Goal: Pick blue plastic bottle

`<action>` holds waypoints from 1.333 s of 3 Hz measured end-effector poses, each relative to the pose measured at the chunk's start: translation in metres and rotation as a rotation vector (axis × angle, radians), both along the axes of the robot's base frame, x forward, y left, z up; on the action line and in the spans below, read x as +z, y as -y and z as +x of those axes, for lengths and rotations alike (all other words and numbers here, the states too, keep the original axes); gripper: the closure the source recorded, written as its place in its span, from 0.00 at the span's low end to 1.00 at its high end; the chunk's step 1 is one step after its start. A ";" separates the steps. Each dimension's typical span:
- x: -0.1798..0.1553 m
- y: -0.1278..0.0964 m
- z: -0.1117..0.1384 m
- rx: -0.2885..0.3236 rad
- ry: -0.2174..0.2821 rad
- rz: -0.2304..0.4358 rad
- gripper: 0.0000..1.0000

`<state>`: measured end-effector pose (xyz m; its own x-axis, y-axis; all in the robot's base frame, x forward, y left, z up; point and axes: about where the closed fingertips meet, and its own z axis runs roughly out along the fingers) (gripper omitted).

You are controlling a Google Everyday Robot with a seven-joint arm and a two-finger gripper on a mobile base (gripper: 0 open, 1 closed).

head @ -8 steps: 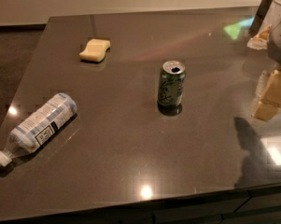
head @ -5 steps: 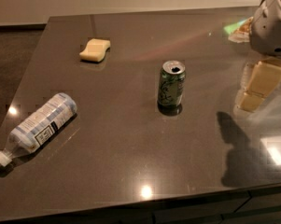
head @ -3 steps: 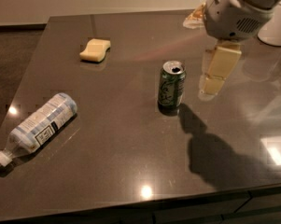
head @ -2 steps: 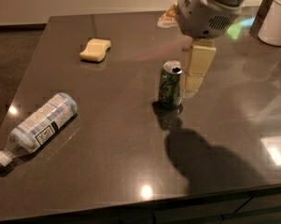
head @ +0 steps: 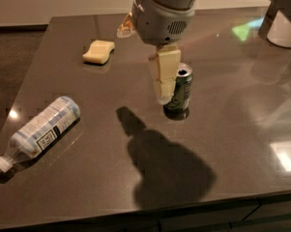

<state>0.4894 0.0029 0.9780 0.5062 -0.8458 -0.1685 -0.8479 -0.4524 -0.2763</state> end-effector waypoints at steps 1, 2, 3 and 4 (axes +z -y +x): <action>-0.009 -0.031 -0.014 0.147 0.009 -0.062 0.00; -0.016 -0.054 -0.028 0.270 0.016 -0.108 0.00; -0.012 -0.055 -0.026 0.262 0.033 -0.093 0.00; -0.011 -0.055 -0.026 0.261 0.036 -0.093 0.00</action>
Offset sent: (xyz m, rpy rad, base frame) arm -0.0490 0.0714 -0.0320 -0.1931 0.0205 0.4249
